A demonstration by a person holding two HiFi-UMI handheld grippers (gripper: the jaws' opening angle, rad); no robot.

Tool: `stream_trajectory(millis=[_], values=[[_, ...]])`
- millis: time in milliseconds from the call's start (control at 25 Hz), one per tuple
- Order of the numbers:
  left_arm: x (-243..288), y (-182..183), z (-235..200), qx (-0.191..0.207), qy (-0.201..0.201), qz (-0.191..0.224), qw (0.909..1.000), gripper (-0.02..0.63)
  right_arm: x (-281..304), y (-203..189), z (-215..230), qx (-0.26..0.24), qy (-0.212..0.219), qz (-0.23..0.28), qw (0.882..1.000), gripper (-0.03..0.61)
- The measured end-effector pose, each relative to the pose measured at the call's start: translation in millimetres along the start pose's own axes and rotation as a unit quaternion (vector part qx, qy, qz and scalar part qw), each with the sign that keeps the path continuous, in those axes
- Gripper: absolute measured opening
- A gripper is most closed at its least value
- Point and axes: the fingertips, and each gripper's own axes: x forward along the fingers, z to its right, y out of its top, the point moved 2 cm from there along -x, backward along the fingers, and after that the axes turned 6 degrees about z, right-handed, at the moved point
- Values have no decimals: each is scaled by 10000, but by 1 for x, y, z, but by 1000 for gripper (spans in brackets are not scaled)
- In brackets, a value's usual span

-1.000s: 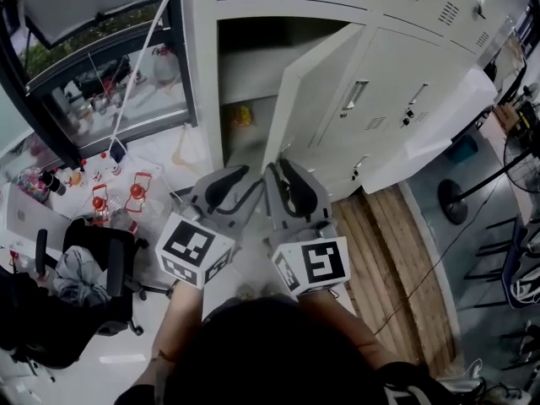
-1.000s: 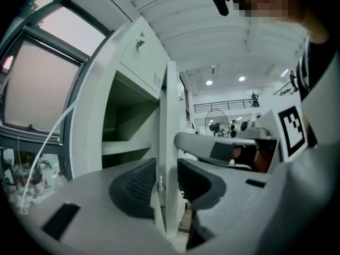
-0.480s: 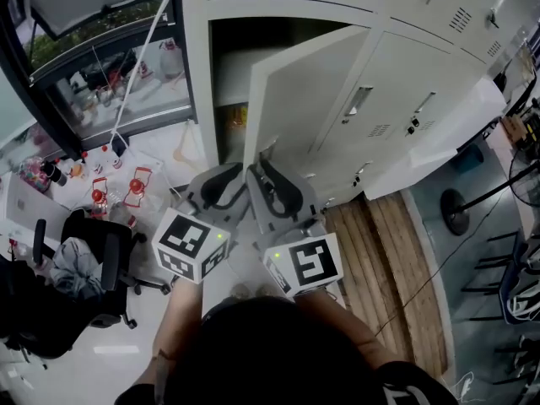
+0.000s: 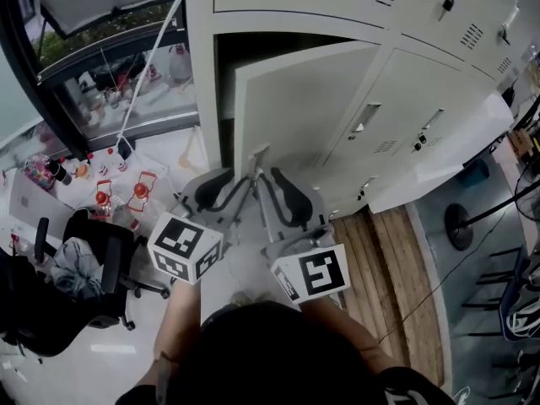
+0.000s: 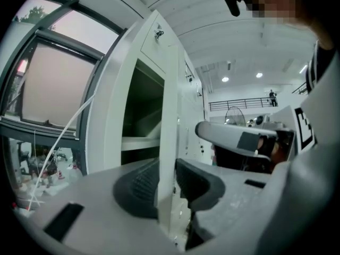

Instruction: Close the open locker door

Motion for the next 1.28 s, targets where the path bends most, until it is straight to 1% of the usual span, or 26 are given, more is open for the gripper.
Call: stream_trajectory(millis=[200,440,600,1080,1280], values=[[5,0,-11,1,86,-21,10000,94,11,-8,8,-51,22,-163,9999,60],[9,1,-23,21,152,-70,9999,94,24,-20,6,-110,205,-361,9991,57],[10,1,-32,52,271,-98,9996,94,33,-29,2,-49,414,-502,9979,57],[12,1,-44,92,434,-120,9989,94,64,-43,0,144,925,-716,9930,57],[14,0,-48,183,531,-232,9982,86,71,-48,-1,274,1036,-769,9913,46]])
